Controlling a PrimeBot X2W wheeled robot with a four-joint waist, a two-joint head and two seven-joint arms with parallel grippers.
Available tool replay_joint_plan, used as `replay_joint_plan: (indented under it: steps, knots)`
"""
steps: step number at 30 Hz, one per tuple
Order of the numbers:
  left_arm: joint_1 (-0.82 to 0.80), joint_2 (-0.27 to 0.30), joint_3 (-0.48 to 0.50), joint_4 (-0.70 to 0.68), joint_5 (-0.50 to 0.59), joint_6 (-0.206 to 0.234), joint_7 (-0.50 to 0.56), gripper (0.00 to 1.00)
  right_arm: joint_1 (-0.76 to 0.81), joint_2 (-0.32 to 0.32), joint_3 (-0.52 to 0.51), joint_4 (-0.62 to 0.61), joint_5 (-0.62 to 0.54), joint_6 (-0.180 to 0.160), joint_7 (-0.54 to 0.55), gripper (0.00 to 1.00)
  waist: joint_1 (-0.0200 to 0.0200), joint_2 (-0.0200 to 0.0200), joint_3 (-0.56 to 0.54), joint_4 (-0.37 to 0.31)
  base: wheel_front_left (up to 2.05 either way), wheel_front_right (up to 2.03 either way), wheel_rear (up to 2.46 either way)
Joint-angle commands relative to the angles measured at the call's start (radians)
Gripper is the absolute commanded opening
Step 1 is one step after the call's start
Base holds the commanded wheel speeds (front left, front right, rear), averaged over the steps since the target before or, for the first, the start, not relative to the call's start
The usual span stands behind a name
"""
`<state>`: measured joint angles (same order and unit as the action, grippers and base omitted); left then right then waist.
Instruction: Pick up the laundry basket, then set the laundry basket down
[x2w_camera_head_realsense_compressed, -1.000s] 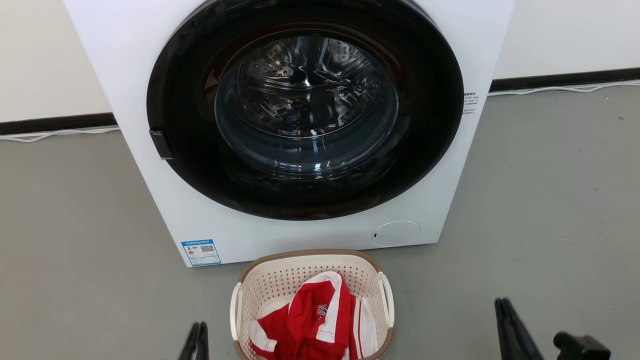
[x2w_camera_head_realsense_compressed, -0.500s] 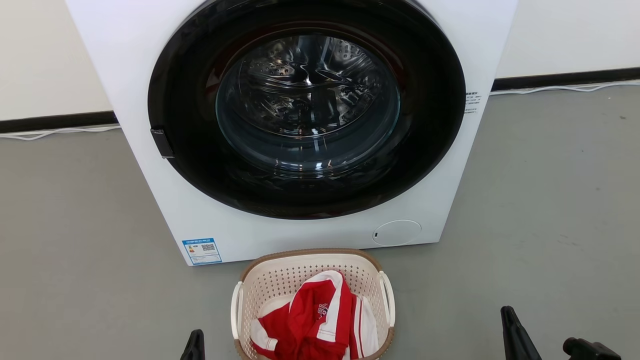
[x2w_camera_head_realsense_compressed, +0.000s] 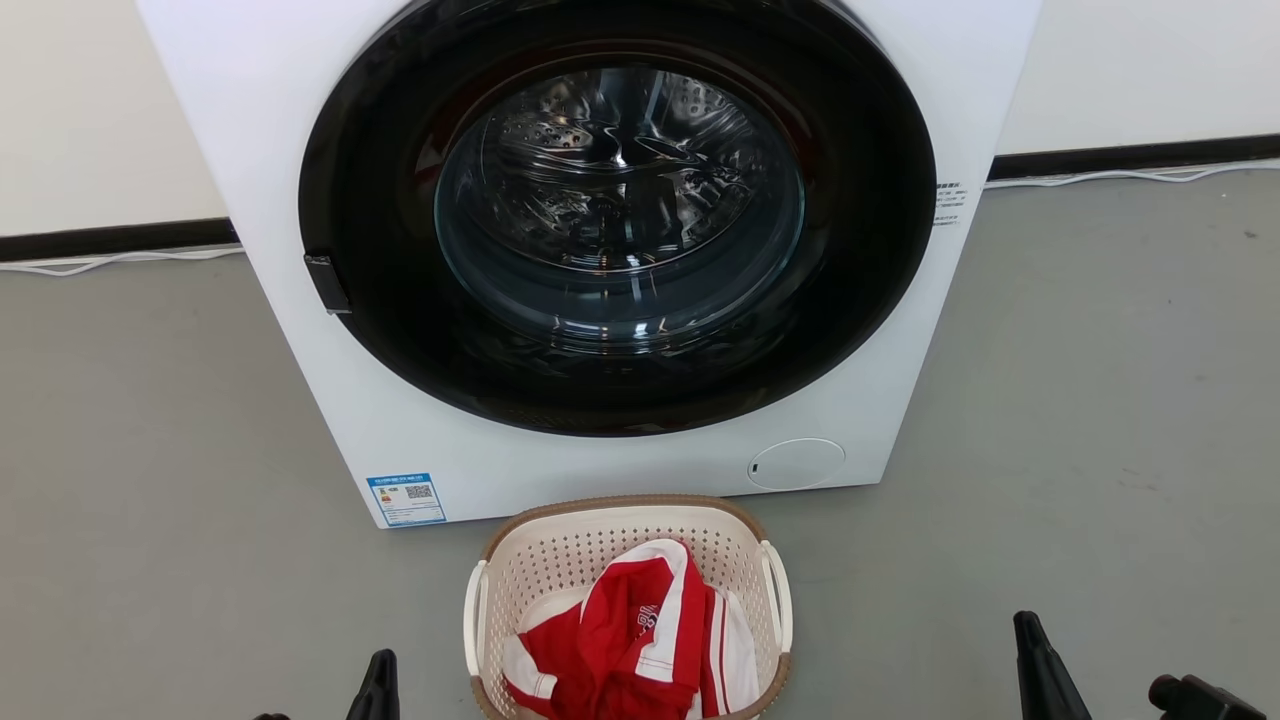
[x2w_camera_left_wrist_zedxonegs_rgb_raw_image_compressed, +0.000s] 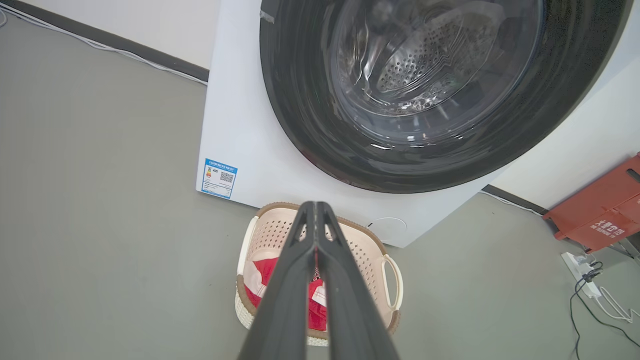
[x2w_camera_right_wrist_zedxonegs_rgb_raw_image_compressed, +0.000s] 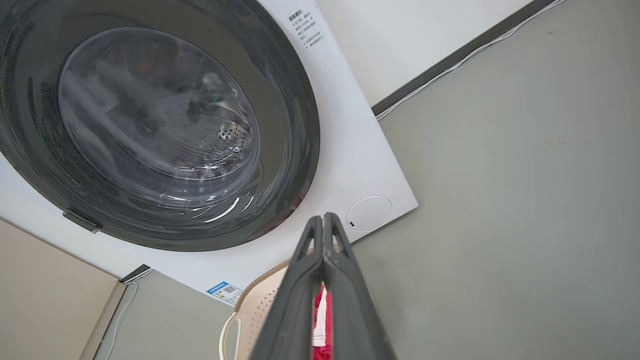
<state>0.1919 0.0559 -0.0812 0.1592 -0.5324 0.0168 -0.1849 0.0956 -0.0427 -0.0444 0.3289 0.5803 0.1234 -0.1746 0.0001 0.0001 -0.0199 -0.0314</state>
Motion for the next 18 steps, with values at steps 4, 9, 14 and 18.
replay_joint_plan:
  steps: [4, 9, 14, 18]
  knots:
    - [-0.057, 0.007, 0.018, -0.017, -0.066, -0.013, 0.01, 0.0, -0.059, -0.004, -0.005, -0.034, 0.059, 0.002, 0.021, 0.0, -0.0001, -0.0001, 0.001, 0.001, 0.0, 0.0, 0.0]
    - [-0.07, 0.009, 0.024, -0.012, -0.124, -0.021, 0.023, 0.0, -0.067, -0.005, -0.008, -0.037, 0.112, 0.002, 0.036, 0.0, -0.0001, -0.0001, 0.002, 0.003, 0.0, 0.0, 0.0]
    - [-0.083, 0.01, 0.031, -0.007, -0.181, -0.028, 0.037, 0.0, -0.074, -0.005, -0.011, -0.04, 0.165, 0.003, 0.05, 0.0, -0.0001, -0.0001, 0.003, 0.005, 0.0, 0.0, 0.0]
    - [-0.093, 0.011, 0.036, -0.003, -0.227, -0.034, 0.047, 0.0, -0.081, -0.005, -0.014, -0.042, 0.207, 0.003, 0.062, 0.0, -0.0001, -0.0001, 0.004, 0.006, 0.0, 0.0, 0.0]
